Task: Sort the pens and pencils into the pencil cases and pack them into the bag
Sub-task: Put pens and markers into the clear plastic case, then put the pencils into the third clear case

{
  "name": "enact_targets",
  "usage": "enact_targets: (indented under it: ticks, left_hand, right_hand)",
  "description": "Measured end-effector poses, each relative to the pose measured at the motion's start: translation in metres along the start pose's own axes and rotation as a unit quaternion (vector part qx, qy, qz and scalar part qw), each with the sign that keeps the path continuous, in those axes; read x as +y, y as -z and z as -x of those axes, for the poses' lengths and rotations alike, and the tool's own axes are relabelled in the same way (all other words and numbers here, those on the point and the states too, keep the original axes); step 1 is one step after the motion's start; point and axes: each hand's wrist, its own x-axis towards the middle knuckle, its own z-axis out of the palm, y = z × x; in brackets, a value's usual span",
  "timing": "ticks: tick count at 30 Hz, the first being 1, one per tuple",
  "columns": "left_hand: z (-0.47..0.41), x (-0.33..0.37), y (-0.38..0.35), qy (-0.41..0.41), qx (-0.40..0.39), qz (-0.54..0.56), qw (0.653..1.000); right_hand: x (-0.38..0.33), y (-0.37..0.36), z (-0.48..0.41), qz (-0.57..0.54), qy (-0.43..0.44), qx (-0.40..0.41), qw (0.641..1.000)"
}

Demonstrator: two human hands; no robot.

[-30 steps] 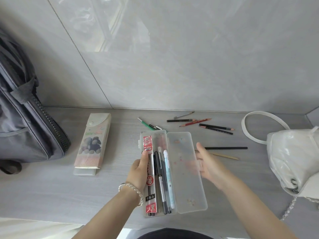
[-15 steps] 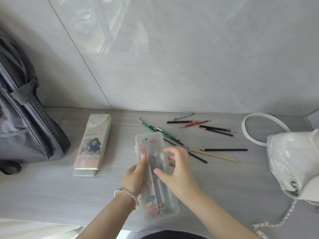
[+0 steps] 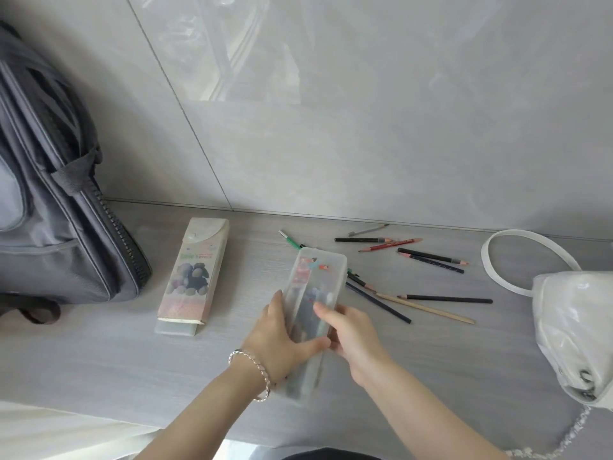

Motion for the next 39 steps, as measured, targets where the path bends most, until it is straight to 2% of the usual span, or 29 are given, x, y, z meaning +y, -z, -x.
enact_targets:
  ticks: [4, 8, 12, 15, 18, 20, 22, 25, 27, 29, 31, 34, 39]
  left_hand:
    - [0.001, 0.012, -0.001, 0.022, 0.079, -0.048, 0.995]
    - [-0.015, 0.01, 0.016, 0.06, 0.116, -0.048, 0.99]
    - [-0.047, -0.006, 0.041, 0.123, 0.156, -0.171, 0.965]
    - [-0.063, -0.017, 0.045, 0.138, 0.151, -0.243, 0.948]
    - [-0.065, -0.024, 0.04, 0.126, 0.123, -0.325, 0.929]
    - [-0.062, -0.025, 0.042, 0.101, 0.133, -0.374, 0.912]
    - [-0.058, -0.027, 0.056, 0.063, 0.185, -0.356, 0.914]
    - [-0.055, -0.042, 0.088, 0.057, 0.29, -0.243, 0.924]
    - [-0.053, -0.063, 0.103, 0.144, 0.266, -0.122, 0.945]
    - [-0.048, -0.083, 0.107, 0.229, 0.176, -0.028, 0.957]
    - [-0.041, -0.097, 0.104, 0.225, 0.123, -0.071, 0.964]
    - [-0.035, -0.11, 0.097, 0.19, 0.14, -0.178, 0.955]
    - [-0.039, -0.109, 0.093, 0.182, 0.222, -0.111, 0.951]
  right_hand:
    - [-0.008, -0.008, -0.002, 0.1, 0.08, -0.002, 0.992]
    - [-0.019, -0.008, -0.007, 0.198, 0.1, -0.035, 0.974]
    - [-0.022, 0.002, -0.017, 0.285, 0.118, -0.04, 0.95]
    - [-0.021, 0.006, -0.02, 0.322, 0.117, -0.046, 0.939]
    - [-0.022, 0.007, -0.018, 0.333, 0.116, -0.054, 0.934]
    - [-0.023, 0.009, -0.017, 0.337, 0.121, -0.056, 0.932]
    - [-0.023, 0.011, -0.018, 0.336, 0.124, -0.054, 0.932]
    - [-0.021, 0.011, -0.018, 0.34, 0.129, -0.05, 0.93]
    - [-0.018, 0.011, -0.019, 0.345, 0.129, -0.047, 0.928]
    - [-0.016, 0.011, -0.02, 0.348, 0.127, -0.048, 0.927]
    - [-0.015, 0.01, -0.022, 0.35, 0.129, -0.052, 0.927]
    - [-0.012, 0.004, -0.023, 0.355, 0.123, -0.064, 0.924]
    - [-0.011, 0.002, -0.021, 0.363, 0.117, -0.075, 0.921]
